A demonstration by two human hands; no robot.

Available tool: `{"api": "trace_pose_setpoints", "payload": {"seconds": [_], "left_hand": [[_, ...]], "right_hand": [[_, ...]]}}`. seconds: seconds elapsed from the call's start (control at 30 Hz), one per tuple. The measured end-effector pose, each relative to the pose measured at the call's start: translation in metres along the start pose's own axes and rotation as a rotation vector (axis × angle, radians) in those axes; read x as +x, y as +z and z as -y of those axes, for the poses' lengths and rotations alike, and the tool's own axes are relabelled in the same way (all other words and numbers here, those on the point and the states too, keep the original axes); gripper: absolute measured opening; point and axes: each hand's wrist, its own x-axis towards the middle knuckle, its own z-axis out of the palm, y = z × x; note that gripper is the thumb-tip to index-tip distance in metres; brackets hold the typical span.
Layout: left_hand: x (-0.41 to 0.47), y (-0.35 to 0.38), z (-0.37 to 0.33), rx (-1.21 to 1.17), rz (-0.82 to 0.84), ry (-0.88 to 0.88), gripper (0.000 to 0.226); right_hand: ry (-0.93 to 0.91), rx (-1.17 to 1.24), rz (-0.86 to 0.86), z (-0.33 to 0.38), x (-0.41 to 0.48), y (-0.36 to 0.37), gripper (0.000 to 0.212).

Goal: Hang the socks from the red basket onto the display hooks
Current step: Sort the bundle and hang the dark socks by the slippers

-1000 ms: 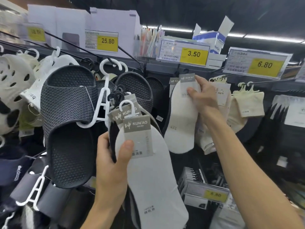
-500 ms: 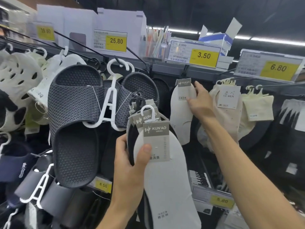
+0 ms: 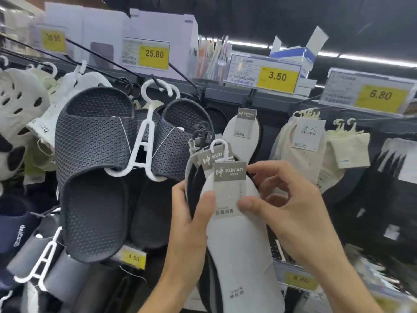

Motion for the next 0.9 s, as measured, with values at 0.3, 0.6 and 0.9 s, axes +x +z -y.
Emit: {"api": "trace_pose_setpoints", "payload": {"seconds": [0.3, 0.6, 0.9], "left_hand": [[0.001, 0.007, 0.005, 0.036, 0.072, -0.068, 0.047], [0.003, 0.005, 0.004, 0.093, 0.082, -0.082, 0.063], [0.006, 0.002, 0.007, 0.107, 0.0, -0.102, 0.064]], "right_hand": [[0.122, 0.094, 0.053, -0.013, 0.005, -0.019, 0.044], [0.103, 0.105, 0.07, -0.012, 0.018, -0.029, 0.043], [0.094, 0.116, 0.14, -0.014, 0.01, -0.028, 0.036]]}}
